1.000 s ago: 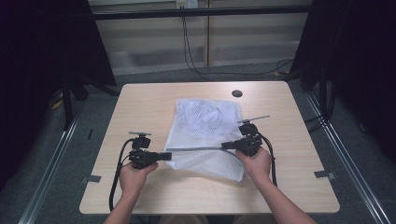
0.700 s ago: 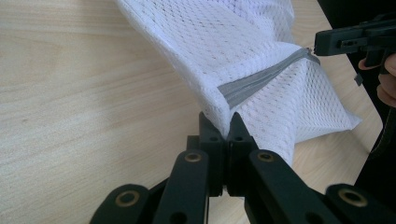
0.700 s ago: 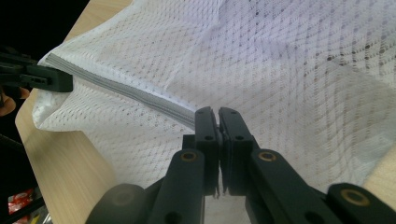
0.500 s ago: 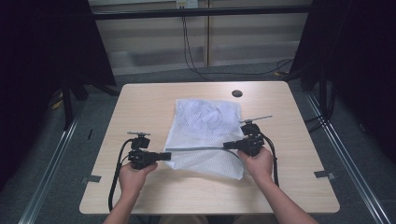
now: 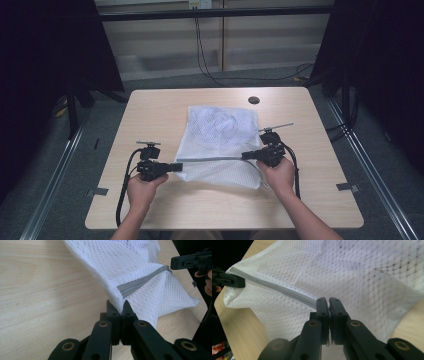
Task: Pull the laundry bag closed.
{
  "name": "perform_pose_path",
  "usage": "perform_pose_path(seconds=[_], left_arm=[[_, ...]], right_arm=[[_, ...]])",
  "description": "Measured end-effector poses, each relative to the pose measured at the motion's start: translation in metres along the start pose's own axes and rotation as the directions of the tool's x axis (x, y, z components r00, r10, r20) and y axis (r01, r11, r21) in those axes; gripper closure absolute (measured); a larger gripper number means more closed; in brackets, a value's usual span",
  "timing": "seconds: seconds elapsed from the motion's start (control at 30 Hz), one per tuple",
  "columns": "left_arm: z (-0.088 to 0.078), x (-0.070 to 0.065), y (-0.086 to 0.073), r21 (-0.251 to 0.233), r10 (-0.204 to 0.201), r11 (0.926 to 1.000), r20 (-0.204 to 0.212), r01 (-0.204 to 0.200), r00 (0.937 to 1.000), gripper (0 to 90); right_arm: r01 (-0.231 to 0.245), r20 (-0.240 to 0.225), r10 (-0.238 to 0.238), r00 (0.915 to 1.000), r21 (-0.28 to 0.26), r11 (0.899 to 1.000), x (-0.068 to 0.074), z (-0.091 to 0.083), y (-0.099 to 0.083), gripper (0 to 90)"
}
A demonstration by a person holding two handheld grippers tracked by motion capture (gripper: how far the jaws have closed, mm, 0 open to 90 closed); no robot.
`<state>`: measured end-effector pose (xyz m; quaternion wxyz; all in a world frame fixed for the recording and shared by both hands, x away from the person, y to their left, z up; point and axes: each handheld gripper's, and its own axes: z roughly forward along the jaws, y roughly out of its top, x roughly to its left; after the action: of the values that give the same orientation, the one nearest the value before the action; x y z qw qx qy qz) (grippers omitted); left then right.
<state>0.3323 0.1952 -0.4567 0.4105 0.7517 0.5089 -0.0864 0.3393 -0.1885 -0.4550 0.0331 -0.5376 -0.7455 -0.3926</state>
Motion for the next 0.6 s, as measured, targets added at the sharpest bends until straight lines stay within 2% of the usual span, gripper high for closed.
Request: perform_pose_path(seconds=[0.6], left_arm=[[-0.0008,0.0006,0.0003,-0.001,0.005,1.0,-0.015,-0.005,0.9999,89.3]], right_arm=[[-0.002,0.012,0.002,0.9999,-0.002,1.0,-0.004,-0.0047,-0.0004,87.2]])
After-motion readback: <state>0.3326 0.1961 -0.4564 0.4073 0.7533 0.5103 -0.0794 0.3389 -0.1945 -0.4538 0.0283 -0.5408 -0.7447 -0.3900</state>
